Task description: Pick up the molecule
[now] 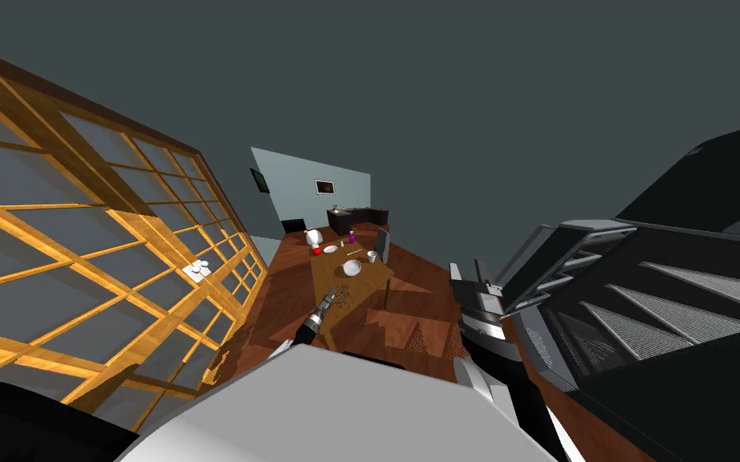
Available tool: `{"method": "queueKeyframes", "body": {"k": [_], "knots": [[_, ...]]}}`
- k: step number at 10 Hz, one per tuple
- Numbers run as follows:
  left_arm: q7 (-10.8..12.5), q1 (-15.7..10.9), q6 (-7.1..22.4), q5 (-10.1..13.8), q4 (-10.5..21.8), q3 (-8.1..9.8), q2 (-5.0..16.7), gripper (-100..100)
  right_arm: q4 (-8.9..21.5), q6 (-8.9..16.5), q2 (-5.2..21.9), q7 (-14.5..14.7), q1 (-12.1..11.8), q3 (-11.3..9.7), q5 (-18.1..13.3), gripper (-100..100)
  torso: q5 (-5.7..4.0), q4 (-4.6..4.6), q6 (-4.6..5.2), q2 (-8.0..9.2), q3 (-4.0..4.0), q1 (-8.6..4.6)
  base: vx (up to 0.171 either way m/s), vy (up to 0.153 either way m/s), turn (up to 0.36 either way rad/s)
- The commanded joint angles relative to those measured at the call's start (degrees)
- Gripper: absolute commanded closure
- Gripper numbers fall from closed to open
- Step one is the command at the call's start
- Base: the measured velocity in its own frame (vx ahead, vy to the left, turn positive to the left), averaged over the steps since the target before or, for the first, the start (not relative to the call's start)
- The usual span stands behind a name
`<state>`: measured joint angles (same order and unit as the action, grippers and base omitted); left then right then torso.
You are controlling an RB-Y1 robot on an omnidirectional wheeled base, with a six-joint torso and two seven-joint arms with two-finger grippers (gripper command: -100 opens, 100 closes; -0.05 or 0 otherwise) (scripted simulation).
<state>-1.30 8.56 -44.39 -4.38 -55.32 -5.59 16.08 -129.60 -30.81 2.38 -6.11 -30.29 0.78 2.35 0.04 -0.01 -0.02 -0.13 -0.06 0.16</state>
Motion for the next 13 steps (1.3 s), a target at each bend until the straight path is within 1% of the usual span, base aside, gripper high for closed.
{"method": "queueKeyframes", "body": {"k": [1, 2, 3, 4, 5, 6, 7, 8, 10, 11, 12, 13], "knots": [[0.06, -0.79, -0.48, -0.02, 2.86, 0.02, 0.21, -100, 0.0, 0.0, 0.0, 0.0, 0.0, 0.0, 0.0, 0, 0.0, 0.0, 0.0, 0.0, 0.0, 0.0, -0.019, 0.036, -0.144], [0.06, -0.79, -0.48, -0.02, 3.42, 0.02, 0.21, -100, 0.0, 0.0, 0.0, 0.0, -0.01, 0.01, 0.0, 0, 0.01, 0.0, -0.04, 0.02, 0.01, 0.03, -0.013, 0.02, 0.008], [0.15, -1.74, -0.93, -0.09, 5.61, 0.03, 0.74, -100, 0.0, 0.0, 0.0, 0.0, -0.01, 0.01, 0.0, 0, 0.0, -0.01, -0.06, 0.0, 0.0, -0.01, -0.018, 0.023, -0.233], [0.15, -1.74, -0.93, -0.09, 6.9, 0.03, 0.74, -100, 0.0, 0.0, 0.0, 0.0, 0.0, 0.0, 0.0, 0, 0.0, 0.0, 0.0, 0.01, 0.01, -0.01, -0.019, 0.032, -0.118], [0.24, -2.66, -1.36, -0.16, 9.14, 0.04, 1.28, -100, 0.0, 0.0, 0.0, 0.0, -0.01, 0.01, 0.0, 0, 0.0, 0.0, -0.05, 0.01, 0.01, 0.02, -0.027, 0.037, -0.217], [0.24, -2.66, -1.36, -0.16, 10.23, 0.04, 1.28, -100, 0.0, 0.0, 0.0, 0.0, 0.0, 0.0, 0.0, 0, 0.01, 0.01, -0.02, 0.05, 0.03, 0.05, -0.027, 0.039, -0.123], [0.32, -3.55, -1.75, -0.22, 12.61, 0.05, 1.85, -100, 0.0, 0.0, 0.0, 0.0, -0.01, 0.01, 0.0, 0, 0.01, 0.01, -0.05, 0.04, 0.02, 0.05, -0.016, 0.034, -0.186], [0.32, -3.55, -1.75, -0.22, 13.41, 0.05, 1.85, -100, 0.0, 0.0, 0.0, 0.0, -0.01, 0.0, 0.0, 0, 0.01, 0.0, -0.03, 0.02, 0.01, 0.05, -0.015, 0.032, -0.09], [0.46, -5.22, -2.45, -0.33, 17.8, 0.06, 3.01, -100, 0.0, 0.0, 0.0, 0.0, 0.0, 0.0, 0.0, 0, 0.01, 0.0, -0.02, 0.01, 0.0, 0.03, -0.019, 0.036, -0.264], [0.52, -5.99, -2.76, -0.38, 20.5, 0.07, 3.58, -100, 0.0, 0.0, 0.0, 0.0, 0.0, 0.0, 0.0, 0, 0.01, 0.0, -0.02, 0.01, 0.01, 0.07, -0.017, 0.048, -0.334], [0.57, -6.71, -3.04, -0.43, 23.67, 0.07, 4.13, -100, 0.0, 0.0, 0.0, 0.0, 0.0, 0.01, 0.0, 0, 0.02, 0.0, -0.02, -0.01, 0.0, 0.1, -0.012, 0.044, -0.231], [0.66, -7.98, -3.51, -0.52, 27.72, 0.05, 5.1, -100, 0.0, 0.0, 0.0, 0.0, -0.01, 0.01, 0.0, 0, 0.02, -0.01, -0.06, -0.02, -0.01, 0.1, -0.002, 0.04, -0.315]]}}
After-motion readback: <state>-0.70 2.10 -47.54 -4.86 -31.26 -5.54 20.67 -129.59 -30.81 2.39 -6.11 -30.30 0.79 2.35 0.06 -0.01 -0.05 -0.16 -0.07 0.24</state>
